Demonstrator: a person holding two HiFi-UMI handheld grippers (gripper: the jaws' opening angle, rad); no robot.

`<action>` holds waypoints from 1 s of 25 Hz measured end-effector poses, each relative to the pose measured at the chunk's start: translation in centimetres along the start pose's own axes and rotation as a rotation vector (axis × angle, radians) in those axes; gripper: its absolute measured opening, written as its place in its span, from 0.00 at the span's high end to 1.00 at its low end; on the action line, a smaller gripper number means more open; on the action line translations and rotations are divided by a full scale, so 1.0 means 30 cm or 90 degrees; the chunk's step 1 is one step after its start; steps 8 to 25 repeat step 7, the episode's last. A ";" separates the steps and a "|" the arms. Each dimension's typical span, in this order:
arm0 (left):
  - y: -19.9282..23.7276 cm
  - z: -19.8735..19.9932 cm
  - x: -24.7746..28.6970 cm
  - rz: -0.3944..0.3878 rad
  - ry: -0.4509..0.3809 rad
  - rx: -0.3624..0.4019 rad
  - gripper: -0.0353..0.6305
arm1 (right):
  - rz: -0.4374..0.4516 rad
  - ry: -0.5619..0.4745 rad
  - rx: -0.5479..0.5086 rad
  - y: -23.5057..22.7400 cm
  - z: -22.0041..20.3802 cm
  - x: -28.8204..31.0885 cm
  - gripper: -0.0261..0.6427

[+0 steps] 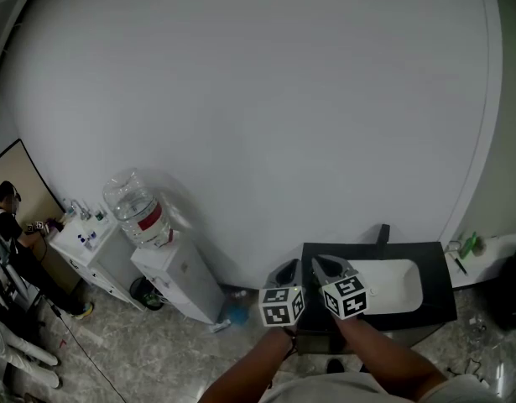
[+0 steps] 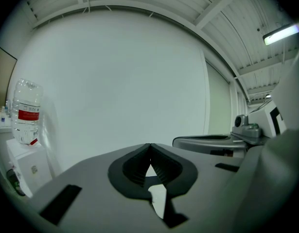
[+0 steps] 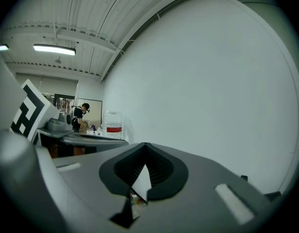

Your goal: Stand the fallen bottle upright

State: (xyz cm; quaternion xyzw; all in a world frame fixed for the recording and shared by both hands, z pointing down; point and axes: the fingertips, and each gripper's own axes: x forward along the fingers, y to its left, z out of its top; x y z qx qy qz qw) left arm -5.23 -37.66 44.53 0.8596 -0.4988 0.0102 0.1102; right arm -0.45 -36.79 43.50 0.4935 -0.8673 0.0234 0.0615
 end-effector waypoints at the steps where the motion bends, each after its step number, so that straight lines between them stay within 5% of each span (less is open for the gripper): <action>1: 0.002 0.001 -0.001 0.001 -0.001 0.000 0.93 | 0.001 -0.001 -0.001 0.002 0.002 0.001 0.96; 25: 0.008 0.010 -0.003 0.004 -0.003 -0.004 0.93 | 0.002 -0.003 0.004 0.000 0.006 0.001 0.96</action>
